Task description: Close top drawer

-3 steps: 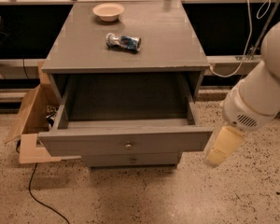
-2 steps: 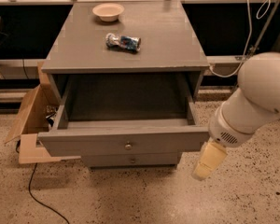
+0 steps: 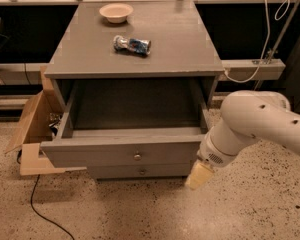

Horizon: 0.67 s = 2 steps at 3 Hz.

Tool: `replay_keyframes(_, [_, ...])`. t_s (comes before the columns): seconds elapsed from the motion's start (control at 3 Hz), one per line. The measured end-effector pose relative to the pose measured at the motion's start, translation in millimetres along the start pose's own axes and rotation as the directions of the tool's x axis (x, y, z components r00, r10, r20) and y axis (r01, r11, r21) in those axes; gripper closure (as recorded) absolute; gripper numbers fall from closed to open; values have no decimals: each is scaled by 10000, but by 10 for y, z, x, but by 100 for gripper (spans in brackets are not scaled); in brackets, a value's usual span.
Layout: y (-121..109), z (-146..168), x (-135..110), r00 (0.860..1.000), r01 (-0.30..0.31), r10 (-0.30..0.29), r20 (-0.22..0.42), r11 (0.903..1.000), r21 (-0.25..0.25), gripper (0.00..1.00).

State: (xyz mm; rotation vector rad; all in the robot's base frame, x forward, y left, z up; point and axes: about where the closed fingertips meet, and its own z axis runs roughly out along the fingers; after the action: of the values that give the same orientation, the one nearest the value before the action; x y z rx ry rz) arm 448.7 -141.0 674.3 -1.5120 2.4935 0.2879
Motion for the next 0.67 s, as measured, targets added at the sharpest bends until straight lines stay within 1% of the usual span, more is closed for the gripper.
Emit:
replay_keyframes(0.33, [-143,220,-130,9997,152,-156,184,9996,222,49])
replay_keyframes(0.67, [-450,354,-204,9974,316,-375,610,9951,941,73])
